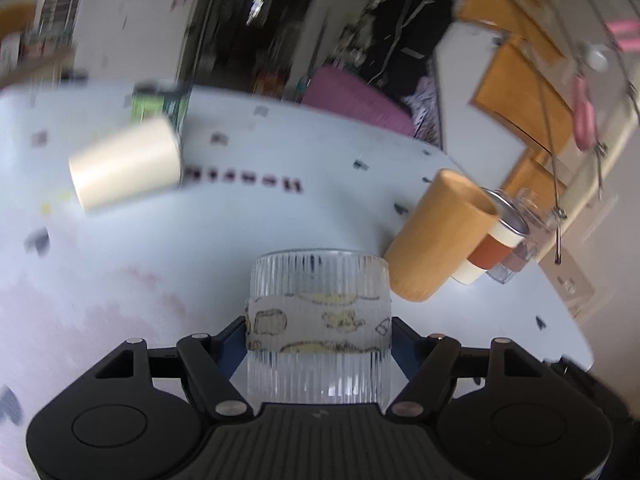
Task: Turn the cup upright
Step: 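Grasp the ribbed glass with the left gripper while the right gripper releases it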
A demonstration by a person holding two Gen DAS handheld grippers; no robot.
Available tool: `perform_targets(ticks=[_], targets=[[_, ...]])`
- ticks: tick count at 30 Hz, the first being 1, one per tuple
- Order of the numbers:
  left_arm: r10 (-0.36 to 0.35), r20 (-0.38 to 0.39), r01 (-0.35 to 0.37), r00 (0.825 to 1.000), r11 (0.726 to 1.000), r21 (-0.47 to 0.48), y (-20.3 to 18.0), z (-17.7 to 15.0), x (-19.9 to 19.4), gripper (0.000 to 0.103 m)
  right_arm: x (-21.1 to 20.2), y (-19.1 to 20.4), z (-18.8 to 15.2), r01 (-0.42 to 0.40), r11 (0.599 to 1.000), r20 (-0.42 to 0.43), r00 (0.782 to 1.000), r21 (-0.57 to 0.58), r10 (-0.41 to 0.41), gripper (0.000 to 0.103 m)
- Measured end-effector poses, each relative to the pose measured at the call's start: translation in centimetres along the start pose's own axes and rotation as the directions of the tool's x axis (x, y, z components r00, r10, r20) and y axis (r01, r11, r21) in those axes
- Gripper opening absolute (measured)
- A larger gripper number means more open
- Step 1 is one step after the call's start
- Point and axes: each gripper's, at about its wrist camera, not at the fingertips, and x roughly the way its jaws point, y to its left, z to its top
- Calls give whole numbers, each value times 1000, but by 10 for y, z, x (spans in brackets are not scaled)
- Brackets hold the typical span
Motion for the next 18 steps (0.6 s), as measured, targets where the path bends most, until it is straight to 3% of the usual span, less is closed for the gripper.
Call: perform_targets(ticks=[9,18], targets=[[79,157,-106,984,980,169,-25,-10,-17,74,-2,3,-2,-13,1000,5,1000,-15,13,80],[76,188,-121,979,963,242,-33,-34,-31,74,-2,5,-7,-32,999,-12,999,-21,32,80]])
